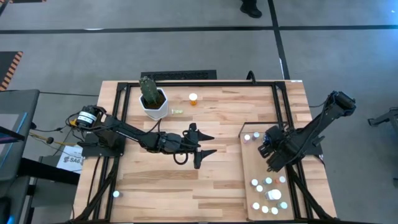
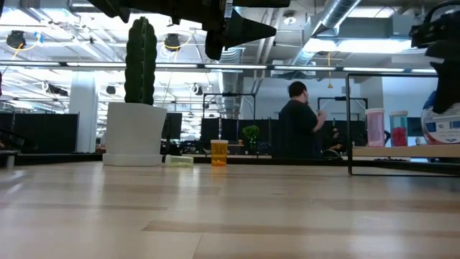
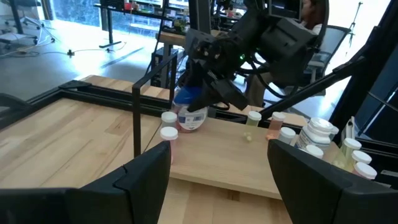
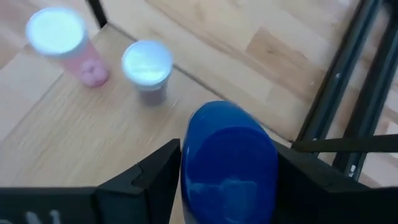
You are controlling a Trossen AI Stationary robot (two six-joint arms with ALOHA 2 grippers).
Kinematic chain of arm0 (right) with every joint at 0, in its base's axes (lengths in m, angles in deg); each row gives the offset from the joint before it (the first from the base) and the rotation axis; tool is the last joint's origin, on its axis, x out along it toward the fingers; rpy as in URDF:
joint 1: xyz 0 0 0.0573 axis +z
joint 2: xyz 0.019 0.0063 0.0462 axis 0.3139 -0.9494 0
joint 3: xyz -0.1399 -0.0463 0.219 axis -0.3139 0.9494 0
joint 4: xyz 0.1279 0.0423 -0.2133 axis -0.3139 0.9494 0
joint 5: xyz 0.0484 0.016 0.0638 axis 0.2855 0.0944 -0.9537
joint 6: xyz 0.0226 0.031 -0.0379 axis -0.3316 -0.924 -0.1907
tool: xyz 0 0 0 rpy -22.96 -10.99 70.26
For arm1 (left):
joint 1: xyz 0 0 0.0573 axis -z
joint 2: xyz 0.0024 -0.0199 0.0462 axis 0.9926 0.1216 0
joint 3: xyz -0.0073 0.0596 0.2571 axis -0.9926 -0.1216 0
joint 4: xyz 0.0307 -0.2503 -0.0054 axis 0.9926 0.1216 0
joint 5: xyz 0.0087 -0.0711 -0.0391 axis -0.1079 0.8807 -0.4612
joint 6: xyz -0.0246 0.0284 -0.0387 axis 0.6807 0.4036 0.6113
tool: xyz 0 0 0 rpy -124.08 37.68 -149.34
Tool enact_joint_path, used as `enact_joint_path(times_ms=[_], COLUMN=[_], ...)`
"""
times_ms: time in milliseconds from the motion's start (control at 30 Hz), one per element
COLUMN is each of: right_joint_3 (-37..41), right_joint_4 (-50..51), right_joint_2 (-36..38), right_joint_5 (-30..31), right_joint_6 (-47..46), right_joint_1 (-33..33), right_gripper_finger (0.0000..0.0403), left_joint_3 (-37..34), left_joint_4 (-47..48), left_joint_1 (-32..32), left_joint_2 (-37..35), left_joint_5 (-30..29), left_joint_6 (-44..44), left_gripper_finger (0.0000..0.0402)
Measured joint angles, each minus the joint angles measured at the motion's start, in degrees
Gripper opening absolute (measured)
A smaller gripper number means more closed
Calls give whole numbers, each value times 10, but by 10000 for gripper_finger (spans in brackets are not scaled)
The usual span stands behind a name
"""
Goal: Pick and place medicine bottles onto shelf by color
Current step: Put the transparent pill bottle on the shelf
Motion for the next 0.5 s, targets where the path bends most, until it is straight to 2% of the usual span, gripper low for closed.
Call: enact_joint_path(times_ms=[267,500], right_joint_3=[-11,-8], right_joint_4=[1,-8], right_joint_2=[31,40], right_joint_5=[-8,21], right_joint_6=[32,86], right_joint_1=[0,2], right_gripper_finger=[235,235], left_joint_3=[0,0], left_joint_4=[0,0], left_joint_1=[0,0], left_joint_2=[0,0], left_joint_5=[0,0], left_joint_6=[11,13], left_gripper_finger=[254,254])
